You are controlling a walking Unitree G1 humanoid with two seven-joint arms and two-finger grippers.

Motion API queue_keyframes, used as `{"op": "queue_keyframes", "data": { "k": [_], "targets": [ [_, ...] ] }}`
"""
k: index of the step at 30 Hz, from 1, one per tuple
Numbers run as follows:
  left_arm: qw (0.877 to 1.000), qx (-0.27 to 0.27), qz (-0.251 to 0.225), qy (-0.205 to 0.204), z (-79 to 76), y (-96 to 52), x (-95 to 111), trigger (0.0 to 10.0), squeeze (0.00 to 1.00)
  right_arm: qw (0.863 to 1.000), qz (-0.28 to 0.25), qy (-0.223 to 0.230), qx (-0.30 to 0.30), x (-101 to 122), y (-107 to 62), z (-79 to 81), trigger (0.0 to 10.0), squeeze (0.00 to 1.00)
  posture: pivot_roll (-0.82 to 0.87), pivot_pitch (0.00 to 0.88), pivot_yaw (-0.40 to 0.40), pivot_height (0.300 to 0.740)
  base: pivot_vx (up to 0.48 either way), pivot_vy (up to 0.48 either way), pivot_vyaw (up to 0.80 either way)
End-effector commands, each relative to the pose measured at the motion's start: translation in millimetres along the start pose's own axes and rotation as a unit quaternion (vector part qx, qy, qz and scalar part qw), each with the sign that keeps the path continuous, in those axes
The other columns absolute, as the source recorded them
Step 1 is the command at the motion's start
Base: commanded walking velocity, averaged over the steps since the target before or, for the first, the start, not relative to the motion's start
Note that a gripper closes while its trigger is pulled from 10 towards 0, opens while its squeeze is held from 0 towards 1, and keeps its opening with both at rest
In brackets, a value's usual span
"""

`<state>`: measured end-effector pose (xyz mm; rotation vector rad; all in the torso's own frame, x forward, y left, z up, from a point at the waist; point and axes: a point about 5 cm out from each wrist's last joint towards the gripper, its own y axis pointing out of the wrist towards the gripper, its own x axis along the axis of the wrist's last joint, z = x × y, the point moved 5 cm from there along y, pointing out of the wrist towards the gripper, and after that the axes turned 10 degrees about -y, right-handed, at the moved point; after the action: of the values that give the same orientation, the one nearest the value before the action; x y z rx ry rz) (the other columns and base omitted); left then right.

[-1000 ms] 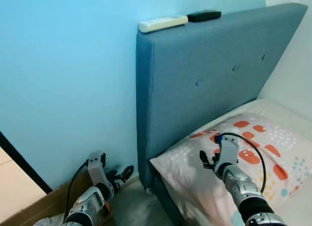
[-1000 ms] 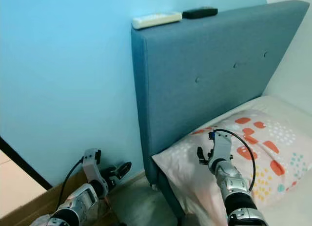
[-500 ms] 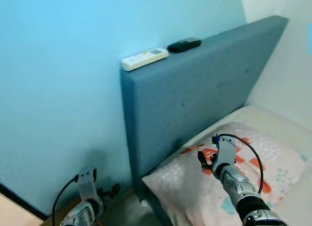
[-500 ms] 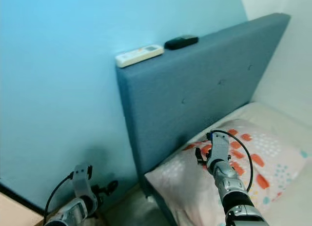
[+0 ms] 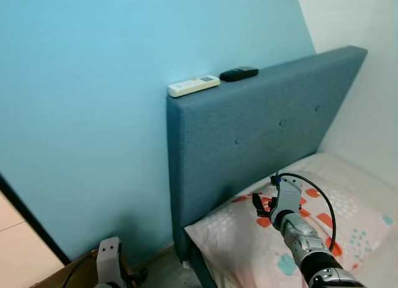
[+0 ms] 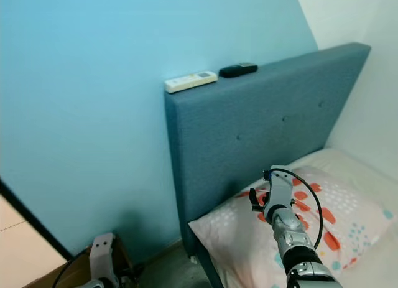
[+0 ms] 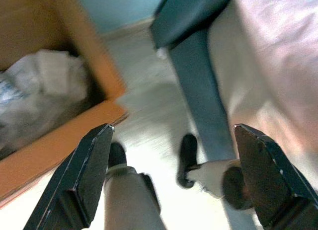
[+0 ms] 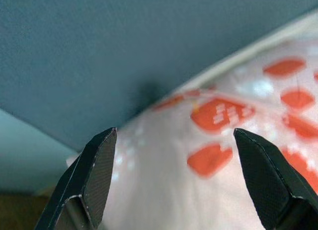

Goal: Clean up the room

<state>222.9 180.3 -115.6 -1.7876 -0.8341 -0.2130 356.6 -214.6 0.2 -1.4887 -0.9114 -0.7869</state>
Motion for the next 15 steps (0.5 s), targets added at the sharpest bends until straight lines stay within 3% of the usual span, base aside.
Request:
{"op": "queue_keyframes", "data": {
  "k": [1,9,15],
  "targets": [
    [1.000,0.010,0.001,0.012,2.2,0.3,3,10.0,0.00,0.998,0.051,0.007,-0.018,-28,-5.4,-8.5,10.0,0.00,0.06,0.000,-0.029,0.740,0.000,0.000,-0.77],
    [0.999,0.026,-0.001,0.020,10.4,-2.0,4,10.0,0.00,0.993,0.106,0.026,-0.035,-62,-14.4,-9.6,10.0,0.00,0.05,0.000,-0.027,0.740,0.000,0.000,-0.76],
    [0.999,0.035,0.011,0.028,14.7,-3.3,-2,10.0,0.00,0.992,0.117,0.024,-0.036,-68,-15.8,-9.2,10.0,0.00,0.05,0.000,-0.024,0.740,0.000,0.000,-0.76]
  ]
}}
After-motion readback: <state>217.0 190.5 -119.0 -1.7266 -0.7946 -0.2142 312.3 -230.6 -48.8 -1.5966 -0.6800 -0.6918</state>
